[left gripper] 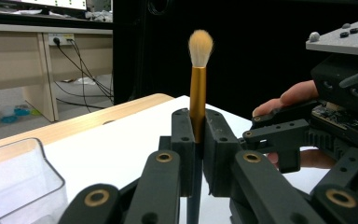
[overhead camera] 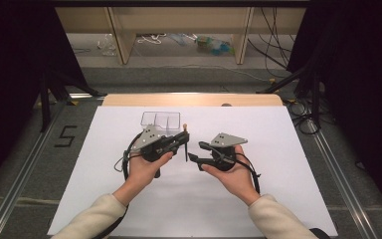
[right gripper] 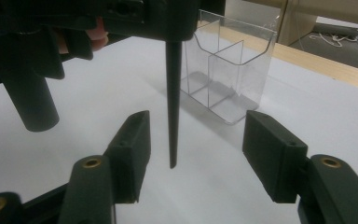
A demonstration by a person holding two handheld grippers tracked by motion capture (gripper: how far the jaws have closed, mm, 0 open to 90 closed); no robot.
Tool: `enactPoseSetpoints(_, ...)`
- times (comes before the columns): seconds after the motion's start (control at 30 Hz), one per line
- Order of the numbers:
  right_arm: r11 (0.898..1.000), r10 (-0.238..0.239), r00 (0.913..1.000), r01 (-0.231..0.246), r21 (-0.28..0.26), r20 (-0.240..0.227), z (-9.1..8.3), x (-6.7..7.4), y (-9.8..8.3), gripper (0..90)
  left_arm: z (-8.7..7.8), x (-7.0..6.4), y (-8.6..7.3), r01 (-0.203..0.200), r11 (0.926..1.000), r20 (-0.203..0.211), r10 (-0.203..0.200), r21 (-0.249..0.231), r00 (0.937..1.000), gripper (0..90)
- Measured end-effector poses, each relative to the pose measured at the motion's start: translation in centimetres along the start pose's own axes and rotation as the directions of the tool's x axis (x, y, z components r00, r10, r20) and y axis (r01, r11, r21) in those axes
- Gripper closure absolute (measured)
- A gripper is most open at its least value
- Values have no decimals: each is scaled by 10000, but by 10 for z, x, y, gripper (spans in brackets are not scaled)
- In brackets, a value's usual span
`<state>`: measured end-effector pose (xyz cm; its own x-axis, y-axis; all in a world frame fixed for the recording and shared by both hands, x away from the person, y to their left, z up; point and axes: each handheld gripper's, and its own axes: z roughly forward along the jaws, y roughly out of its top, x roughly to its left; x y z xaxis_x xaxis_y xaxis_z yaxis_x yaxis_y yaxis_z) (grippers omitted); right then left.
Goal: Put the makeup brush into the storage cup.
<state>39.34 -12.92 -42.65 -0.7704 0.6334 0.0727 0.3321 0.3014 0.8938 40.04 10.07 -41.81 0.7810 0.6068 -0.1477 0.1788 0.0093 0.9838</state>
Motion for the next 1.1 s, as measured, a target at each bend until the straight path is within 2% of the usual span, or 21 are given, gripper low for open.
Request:
enactPoseSetpoints(0.07, 10000, 2, 10000, -2, 66, -71, -1, -1, 0, 405, -1, 0, 0, 34, 10000, -55, -34, 18, 10000, 835)
enactPoseSetpoints(0.13, 10000, 44, 10000, -44, 25, -60, -1, -1, -1, 392, -3, 2, 0, -202, 9998, -78, 202, 24, 9998, 835)
enactPoseSetpoints(0.2, 9999, -36, 10000, 36, -95, 44, -2, -2, -1, 384, -4, 2, 0, -134, 9999, -177, 135, 43, 9998, 835)
enactPoseSetpoints(0.37, 9999, -46, 10000, 46, -148, 23, -4, -3, 0, 375, -7, 6, 0, -254, 9997, -189, 254, 32, 9995, 835)
enactPoseSetpoints(0.53, 9998, -89, 10000, 90, -163, 38, -5, -3, -1, 357, -11, 8, 1, -215, 9998, -372, 214, -12, 9991, 834)
enactPoseSetpoints(0.57, 9998, -87, 10000, 87, -153, 26, -5, -3, -1, 355, -12, 9, 2, -324, 9995, -330, 323, -26, 9989, 835)
enactPoseSetpoints(0.7, 9997, -54, 10000, 53, -237, -52, -7, -4, 0, 352, -15, 10, 3, -260, 9997, -427, 257, -50, 9988, 835)
enactPoseSetpoints(0.8, 9991, -30, 10000, 27, -421, -77, -10, -5, 0, 346, -17, 12, 4, -364, 9993, -470, 361, -62, 9982, 835)
enactPoseSetpoints(0.97, 9991, -72, 10000, 71, -407, -21, -15, -6, 0, 346, -19, 13, 5, -400, 9992, -524, 396, -62, 9978, 835)
enactPoseSetpoints(1.03, 9989, -6, 9998, -3, -478, -181, -17, -6, 0, 344, -20, 13, 6, -313, 9995, -586, 307, -88, 9978, 835)
enactPoseSetpoints(1.1, 9979, -62, 10000, 58, -645, -47, -21, -6, -1, 343, -21, 14, 6, -343, 9994, -592, 337, -95, 9977, 835)
